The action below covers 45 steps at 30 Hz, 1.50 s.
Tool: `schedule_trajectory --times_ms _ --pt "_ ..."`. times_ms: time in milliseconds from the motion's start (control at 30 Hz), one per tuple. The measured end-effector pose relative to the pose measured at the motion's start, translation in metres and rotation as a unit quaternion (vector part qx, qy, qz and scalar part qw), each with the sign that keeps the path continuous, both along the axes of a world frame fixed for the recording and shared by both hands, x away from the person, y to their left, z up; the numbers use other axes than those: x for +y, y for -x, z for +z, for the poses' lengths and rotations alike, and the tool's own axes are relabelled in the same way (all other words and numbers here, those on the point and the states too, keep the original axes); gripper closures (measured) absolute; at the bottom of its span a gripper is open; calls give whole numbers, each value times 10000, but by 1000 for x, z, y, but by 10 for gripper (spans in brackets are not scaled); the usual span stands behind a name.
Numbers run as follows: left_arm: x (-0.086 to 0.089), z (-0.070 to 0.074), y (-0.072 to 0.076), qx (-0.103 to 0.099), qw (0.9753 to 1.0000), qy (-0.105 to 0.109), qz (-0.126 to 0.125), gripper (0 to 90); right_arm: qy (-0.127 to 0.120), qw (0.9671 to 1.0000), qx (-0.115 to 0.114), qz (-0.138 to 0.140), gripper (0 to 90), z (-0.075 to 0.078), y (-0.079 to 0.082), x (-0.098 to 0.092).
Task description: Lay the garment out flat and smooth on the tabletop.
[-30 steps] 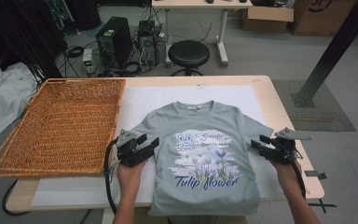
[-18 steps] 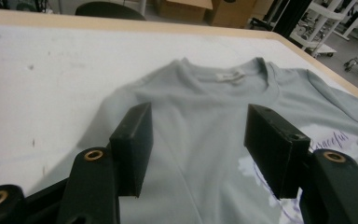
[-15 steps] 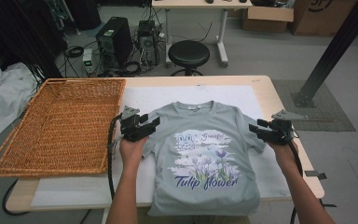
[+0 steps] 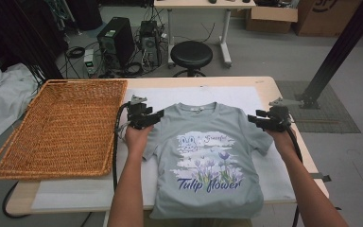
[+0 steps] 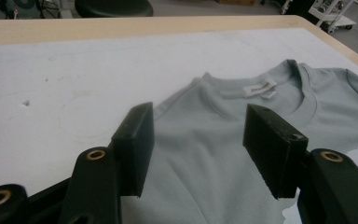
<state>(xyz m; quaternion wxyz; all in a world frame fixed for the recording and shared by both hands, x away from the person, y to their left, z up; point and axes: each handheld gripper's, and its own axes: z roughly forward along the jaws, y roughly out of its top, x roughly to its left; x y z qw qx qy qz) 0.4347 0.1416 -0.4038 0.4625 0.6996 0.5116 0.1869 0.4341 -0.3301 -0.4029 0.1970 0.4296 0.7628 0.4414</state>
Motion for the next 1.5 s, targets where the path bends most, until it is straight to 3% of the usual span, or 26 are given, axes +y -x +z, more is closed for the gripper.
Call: schedule_trajectory --times_ms 233,367,500,633,833,933,1033,1133,1267,1333,1367,1400,1433,1500 --pt "5 -4 -3 10 9998 -187 -92 442 52 10000 82 13 490 6 -19 -1" --pt "5 -9 -6 -86 9997 -113 -210 427 53 9999 102 63 489 4 -24 0" --pt "0 -15 -9 -190 9984 -316 -421 412 4 9998 193 80 484 -1 -27 -1" --pt "-3 -20 -13 21 9970 -559 -537 430 12 9998 189 110 482 -2 -28 0" --pt "-6 -19 -28 64 9960 -833 -305 449 9 9997 206 153 473 -3 -29 0" --pt "-9 -21 -39 160 9947 -954 -338 450 -21 9997 196 126 470 -2 -28 -2" --pt "-12 -30 -47 360 9926 -1108 -335 336 -54 9998 176 99 470 -1 -28 -5" --pt "-12 -39 -51 578 9907 -1182 -341 364 -75 9998 179 48 474 -2 -30 -8" --pt "-10 -41 -51 602 9903 -1224 -249 468 -120 9997 212 -57 493 -7 -37 -11" --pt "-6 -39 -51 710 9911 -1122 -113 578 -100 9996 245 -76 535 -9 -40 -11" --pt "-5 -39 -51 763 9914 -1062 -75 720 -16 9996 263 -87 565 -12 -43 -10" --pt "-3 -38 -51 883 9919 -917 -52 792 16 9995 302 -79 565 -13 -45 -9" --pt "-2 -38 -52 937 9917 -879 -26 838 142 9992 376 -66 586 -14 -50 -6" --pt "-3 -36 -53 1064 9910 -806 84 849 230 9990 370 -16 599 -13 -57 0"
